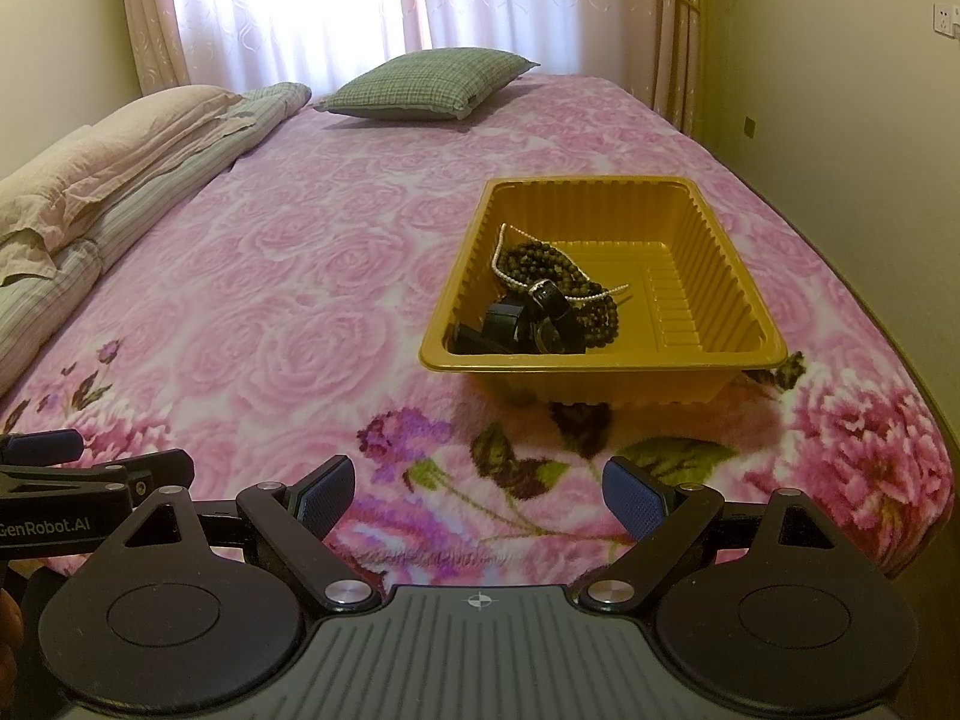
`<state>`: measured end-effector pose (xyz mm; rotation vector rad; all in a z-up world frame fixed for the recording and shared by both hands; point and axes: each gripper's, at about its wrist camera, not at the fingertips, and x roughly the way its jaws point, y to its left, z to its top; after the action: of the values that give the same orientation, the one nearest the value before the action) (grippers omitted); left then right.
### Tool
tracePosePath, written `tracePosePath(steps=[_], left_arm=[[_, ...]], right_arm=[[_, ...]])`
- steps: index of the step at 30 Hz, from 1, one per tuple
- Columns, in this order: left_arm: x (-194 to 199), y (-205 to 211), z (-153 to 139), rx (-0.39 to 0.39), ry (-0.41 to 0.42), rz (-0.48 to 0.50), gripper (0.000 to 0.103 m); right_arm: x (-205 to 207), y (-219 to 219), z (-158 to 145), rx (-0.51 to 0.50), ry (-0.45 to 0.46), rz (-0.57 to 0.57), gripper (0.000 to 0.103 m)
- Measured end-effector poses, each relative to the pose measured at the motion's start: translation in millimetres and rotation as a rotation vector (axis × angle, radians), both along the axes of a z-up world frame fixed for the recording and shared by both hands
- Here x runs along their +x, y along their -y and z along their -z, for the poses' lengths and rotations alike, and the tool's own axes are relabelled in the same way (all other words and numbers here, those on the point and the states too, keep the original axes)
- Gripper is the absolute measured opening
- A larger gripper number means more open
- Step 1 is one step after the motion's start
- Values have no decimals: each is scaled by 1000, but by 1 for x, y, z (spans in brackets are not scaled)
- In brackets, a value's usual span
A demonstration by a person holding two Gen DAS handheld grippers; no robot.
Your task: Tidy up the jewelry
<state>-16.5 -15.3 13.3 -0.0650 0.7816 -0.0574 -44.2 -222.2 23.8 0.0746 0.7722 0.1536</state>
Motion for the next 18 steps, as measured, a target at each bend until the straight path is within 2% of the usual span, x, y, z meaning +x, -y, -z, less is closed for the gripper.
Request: tracePosePath(steps=[18], left_arm=[[2, 1, 0, 0, 5, 5, 103]], right_arm=[[3, 0, -1, -2, 2, 2, 89]])
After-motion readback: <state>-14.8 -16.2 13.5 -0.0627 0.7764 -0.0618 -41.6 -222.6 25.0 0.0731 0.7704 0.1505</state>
